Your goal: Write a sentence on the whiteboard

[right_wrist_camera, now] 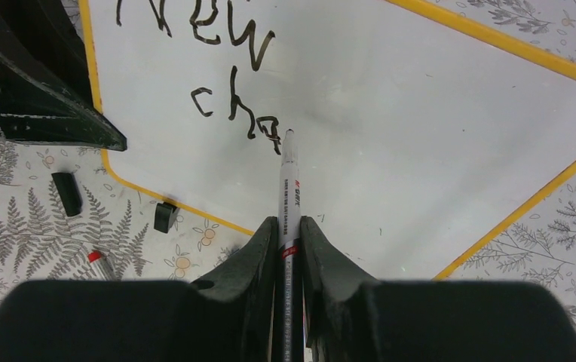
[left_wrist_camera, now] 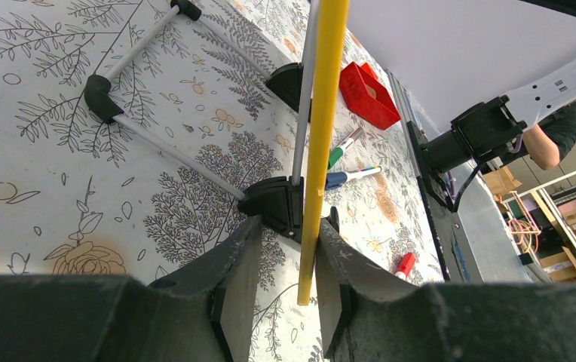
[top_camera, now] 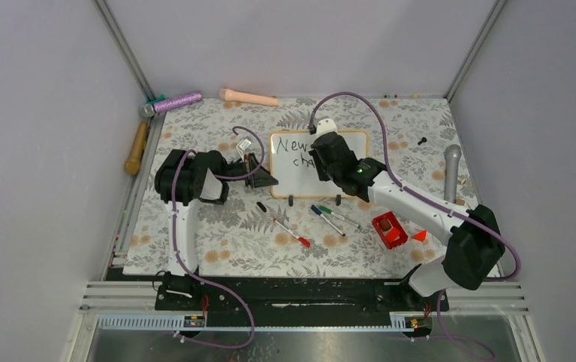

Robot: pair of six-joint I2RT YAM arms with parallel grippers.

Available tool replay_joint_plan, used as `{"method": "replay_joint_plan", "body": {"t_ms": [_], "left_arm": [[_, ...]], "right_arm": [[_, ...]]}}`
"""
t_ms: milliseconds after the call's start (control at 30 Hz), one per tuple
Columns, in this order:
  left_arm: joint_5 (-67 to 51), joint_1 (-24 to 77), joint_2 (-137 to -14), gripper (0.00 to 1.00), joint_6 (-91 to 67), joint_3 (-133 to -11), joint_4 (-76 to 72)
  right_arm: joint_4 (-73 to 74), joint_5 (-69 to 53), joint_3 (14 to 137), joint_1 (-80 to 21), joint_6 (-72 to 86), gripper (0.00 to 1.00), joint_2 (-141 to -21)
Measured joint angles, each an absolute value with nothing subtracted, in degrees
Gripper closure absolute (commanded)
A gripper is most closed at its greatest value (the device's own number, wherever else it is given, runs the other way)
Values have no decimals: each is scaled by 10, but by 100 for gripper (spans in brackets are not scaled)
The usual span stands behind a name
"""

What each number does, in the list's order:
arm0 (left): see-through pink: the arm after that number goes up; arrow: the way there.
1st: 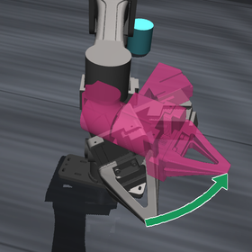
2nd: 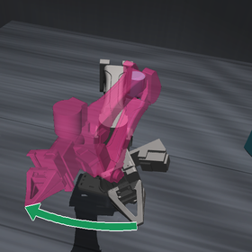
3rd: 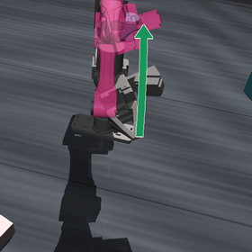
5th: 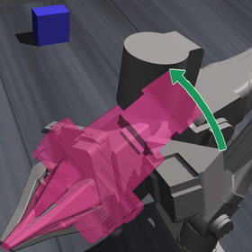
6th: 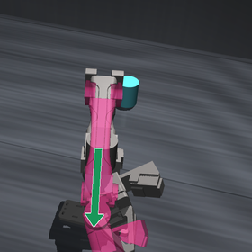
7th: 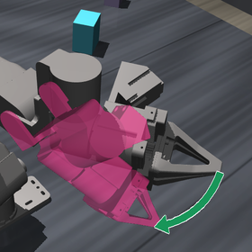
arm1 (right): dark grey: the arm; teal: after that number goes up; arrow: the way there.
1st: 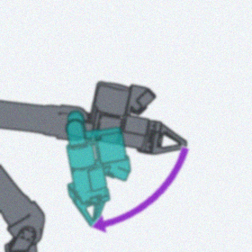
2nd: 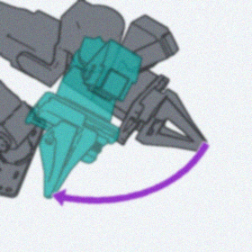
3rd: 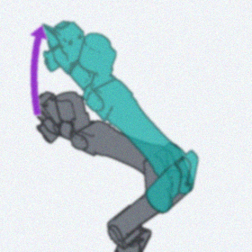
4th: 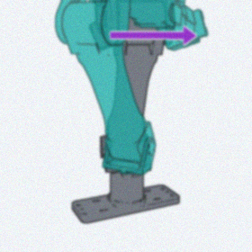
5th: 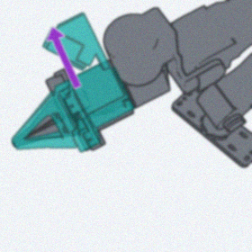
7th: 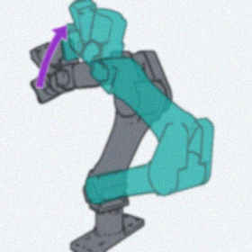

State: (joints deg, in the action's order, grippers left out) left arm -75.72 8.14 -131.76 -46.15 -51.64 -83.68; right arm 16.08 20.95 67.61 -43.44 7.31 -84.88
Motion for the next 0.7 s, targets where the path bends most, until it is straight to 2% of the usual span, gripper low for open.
{"method": "replay_joint_plan", "body": {"t_ms": [700], "left_arm": [[-757, 81, -1318, 69, -462, -516, -837]], "right_arm": [[176, 235, 696, -434, 73, 100, -884]]}}
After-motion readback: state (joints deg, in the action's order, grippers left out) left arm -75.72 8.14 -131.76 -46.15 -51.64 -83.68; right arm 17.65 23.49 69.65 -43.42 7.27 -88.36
